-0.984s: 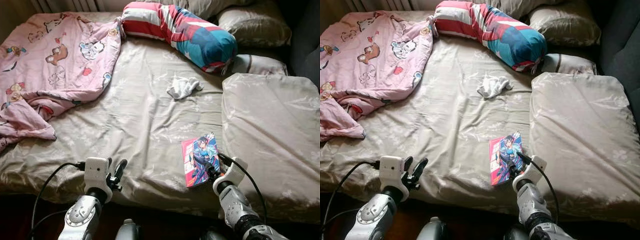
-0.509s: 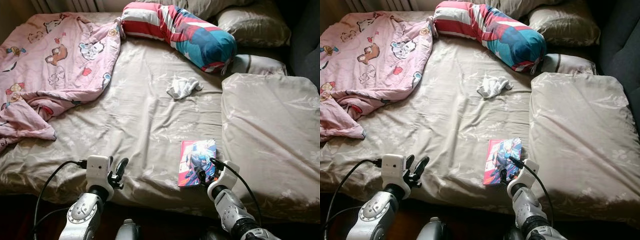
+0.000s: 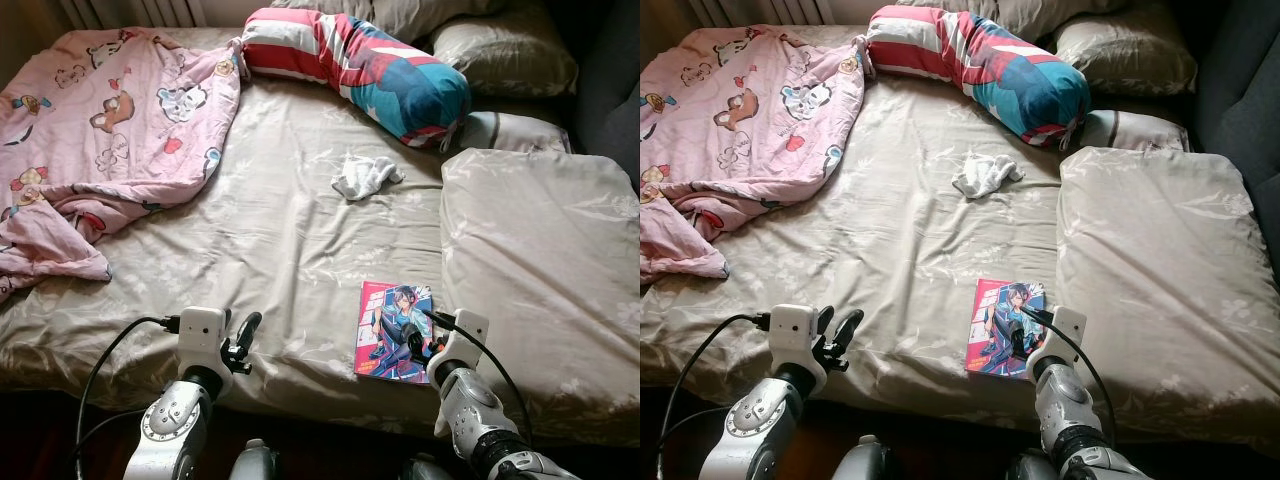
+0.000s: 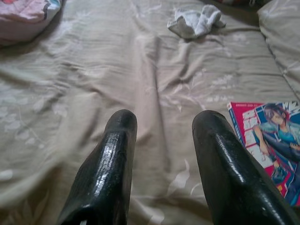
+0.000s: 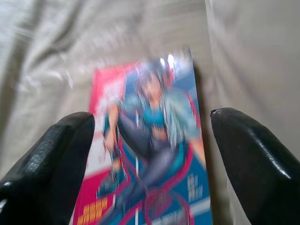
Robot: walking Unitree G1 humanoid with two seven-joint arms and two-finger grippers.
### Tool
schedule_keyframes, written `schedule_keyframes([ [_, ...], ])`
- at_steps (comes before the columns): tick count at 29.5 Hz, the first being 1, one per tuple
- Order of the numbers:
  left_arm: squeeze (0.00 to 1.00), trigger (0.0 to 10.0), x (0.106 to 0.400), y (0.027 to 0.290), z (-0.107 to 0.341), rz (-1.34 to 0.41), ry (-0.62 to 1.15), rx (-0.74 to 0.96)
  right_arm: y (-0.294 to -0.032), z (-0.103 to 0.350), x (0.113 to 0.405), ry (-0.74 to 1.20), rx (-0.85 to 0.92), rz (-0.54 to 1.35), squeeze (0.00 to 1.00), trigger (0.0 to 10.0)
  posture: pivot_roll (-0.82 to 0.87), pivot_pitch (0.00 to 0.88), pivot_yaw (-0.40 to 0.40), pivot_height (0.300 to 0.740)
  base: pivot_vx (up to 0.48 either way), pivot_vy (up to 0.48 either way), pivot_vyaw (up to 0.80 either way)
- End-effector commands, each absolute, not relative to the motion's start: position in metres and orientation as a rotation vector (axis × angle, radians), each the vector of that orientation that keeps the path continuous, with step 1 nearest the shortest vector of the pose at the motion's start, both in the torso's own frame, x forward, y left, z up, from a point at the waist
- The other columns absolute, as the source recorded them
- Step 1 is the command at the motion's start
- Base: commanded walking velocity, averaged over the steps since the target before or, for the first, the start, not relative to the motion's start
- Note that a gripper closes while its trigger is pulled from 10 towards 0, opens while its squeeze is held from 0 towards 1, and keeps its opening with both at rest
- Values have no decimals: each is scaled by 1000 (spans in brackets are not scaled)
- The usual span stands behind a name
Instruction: Clean up the room
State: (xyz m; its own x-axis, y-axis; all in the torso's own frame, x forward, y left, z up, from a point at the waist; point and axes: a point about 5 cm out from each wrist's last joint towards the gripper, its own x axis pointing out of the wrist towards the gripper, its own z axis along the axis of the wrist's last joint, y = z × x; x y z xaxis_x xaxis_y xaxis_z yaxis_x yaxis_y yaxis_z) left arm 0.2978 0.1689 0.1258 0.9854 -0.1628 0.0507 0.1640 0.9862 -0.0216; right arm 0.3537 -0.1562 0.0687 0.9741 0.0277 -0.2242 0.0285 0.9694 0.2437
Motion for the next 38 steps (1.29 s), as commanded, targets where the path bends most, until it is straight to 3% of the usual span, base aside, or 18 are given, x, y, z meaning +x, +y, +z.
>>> schedule_keyframes([
  [1, 0, 10000, 297, 174, 118, -132, -28, -29, -153, 71, 351, 168, 192, 31, 0, 10000, 116, 252, 0, 656, 0, 0, 0],
  [10, 0, 10000, 293, 179, 108, -70, -31, -68, -154, 81, 327, -56, 117, 91, 0, 10000, 73, 216, -37, 656, 0, 0, 0],
  [26, 0, 10000, 298, 176, 108, -91, -48, -64, -154, 88, 329, -77, 133, 46, 0, 10000, 66, 181, -32, 740, 0, 0, 0],
  [38, 0, 10000, 300, 173, 107, -107, -58, -69, -153, 82, 323, -54, 146, 26, 0, 10000, 62, 167, -29, 740, 0, 0, 0],
])
